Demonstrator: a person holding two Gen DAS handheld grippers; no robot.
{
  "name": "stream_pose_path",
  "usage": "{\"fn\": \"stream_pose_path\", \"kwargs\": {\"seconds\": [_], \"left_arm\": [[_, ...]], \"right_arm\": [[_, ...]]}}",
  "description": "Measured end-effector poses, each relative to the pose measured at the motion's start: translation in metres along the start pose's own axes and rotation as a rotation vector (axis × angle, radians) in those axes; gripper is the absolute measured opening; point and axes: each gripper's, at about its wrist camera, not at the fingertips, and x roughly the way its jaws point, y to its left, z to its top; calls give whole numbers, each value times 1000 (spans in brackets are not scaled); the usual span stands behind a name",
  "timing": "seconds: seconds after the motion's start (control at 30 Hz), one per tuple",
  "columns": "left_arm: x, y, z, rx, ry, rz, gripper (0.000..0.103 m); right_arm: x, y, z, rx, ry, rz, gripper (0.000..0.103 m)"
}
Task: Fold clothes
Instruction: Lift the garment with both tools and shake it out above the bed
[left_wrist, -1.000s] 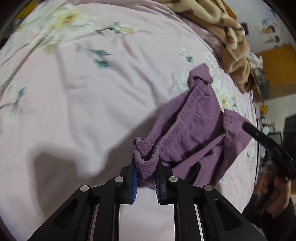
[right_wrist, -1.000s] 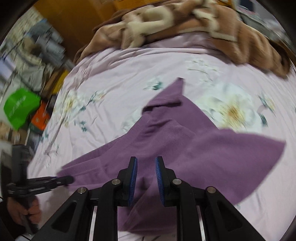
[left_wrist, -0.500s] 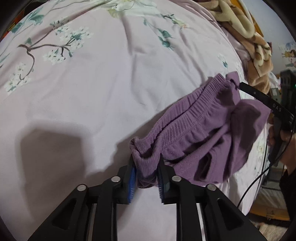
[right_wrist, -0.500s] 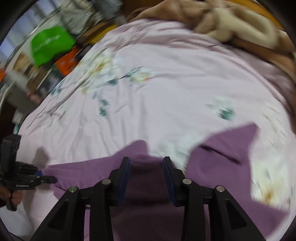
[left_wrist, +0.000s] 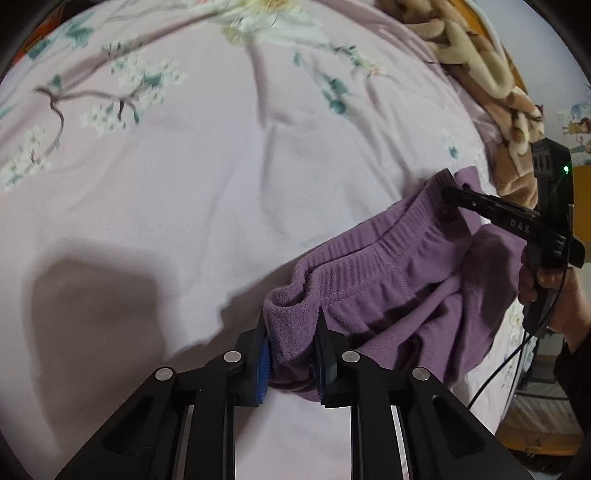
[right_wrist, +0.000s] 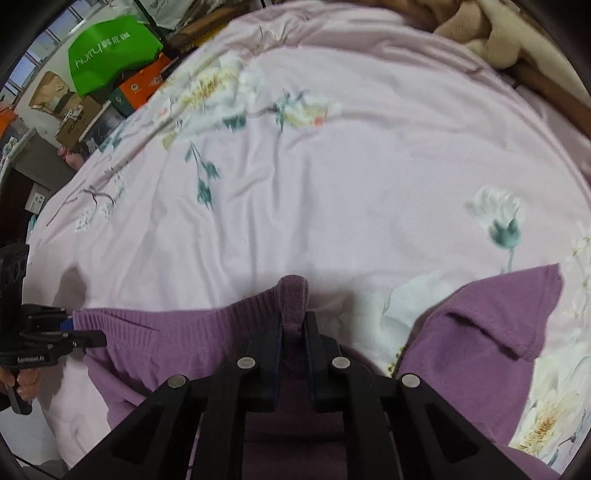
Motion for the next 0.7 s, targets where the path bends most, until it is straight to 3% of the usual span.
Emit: {"fn": "stream_pose_path", "kwargs": {"seconds": [0.13,0.3,0.5,0.7], "left_arm": [[-26,-4,4,10,-57,-29,18],[-98,0,23,30,-173,-50,18],[-194,-1,43,88,-336,-81,18],[-220,-29,51,137,-326,-116,17]], "right_arm": [[-32,16,18,0,-106,-26,10],[-71,50,64,-17,-254,-57,10],[-157,102,104,-27,-558,-81,10],[-213,99,98,76,-624,-115,9]]}}
